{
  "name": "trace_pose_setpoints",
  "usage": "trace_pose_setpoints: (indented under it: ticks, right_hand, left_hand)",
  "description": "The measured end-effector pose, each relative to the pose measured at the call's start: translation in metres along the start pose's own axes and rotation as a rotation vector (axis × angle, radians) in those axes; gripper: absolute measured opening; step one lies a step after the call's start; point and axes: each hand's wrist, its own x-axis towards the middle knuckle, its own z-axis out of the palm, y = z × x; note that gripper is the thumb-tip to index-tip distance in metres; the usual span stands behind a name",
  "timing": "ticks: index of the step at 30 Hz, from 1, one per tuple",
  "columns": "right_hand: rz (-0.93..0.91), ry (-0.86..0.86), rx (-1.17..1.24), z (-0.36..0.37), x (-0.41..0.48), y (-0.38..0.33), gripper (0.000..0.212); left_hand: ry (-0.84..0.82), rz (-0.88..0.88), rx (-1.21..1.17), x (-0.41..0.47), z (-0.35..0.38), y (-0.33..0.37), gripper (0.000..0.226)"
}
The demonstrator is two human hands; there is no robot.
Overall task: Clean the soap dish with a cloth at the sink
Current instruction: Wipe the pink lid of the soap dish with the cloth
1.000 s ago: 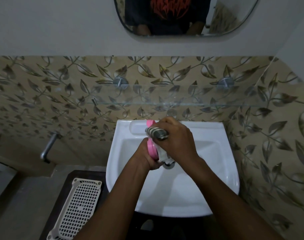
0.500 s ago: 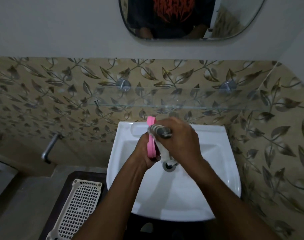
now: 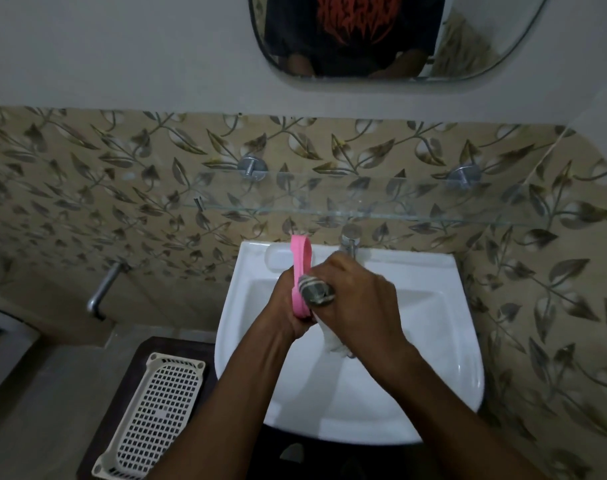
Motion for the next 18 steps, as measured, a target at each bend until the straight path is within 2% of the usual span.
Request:
trace_pose_setpoints:
  ticks: [3,4,6,7,9,11,12,14,16,18]
  right_hand:
    - [0.024,0.048,-0.116,-0.002,0.029,0.003,0.013]
    - [0.049,0.043,-0.134,-0.002,0.039,0.006,0.014]
    - [0.143,0.004,-0.09,-0.001,0.053,0.014,0.015]
    - [0.215,0.004,0.007,0.0,0.055,0.019,0.014]
    - [0.415,0.007,0.357,0.001,0.048,0.03,0.014]
    - [0.587,-0.079,0.715,-0.002,0.026,0.034,0.026]
    - [0.599,-0.155,0.82,-0.003,0.01,0.034,0.03]
    - [0.439,-0.264,0.831,-0.004,-0.017,0.03,0.034]
    - [0.206,-0.273,0.705,0.001,-0.031,0.025,0.034]
    - [0.091,-0.244,0.6,0.007,-0.031,0.022,0.03]
  left_hand:
    - [-0.079,0.016,-0.063,-0.003,0.01,-0.011,0.048]
    - [-0.073,0.023,-0.059,-0.002,0.011,-0.015,0.051]
    - [-0.014,-0.078,-0.057,-0.002,0.008,-0.017,0.053]
    - [-0.019,-0.134,-0.074,0.001,0.006,-0.017,0.049]
    - [0.036,-0.177,-0.077,0.008,0.0,-0.016,0.03]
    - [0.031,-0.206,-0.104,0.017,-0.008,-0.016,0.014]
    - [-0.001,-0.237,-0.138,0.019,-0.01,-0.014,0.01]
    - [-0.035,-0.206,-0.099,0.015,-0.009,-0.009,0.012]
    - [-0.058,-0.132,-0.133,0.015,-0.008,-0.006,0.034]
    - [-0.097,-0.042,-0.139,0.009,-0.008,-0.008,0.039]
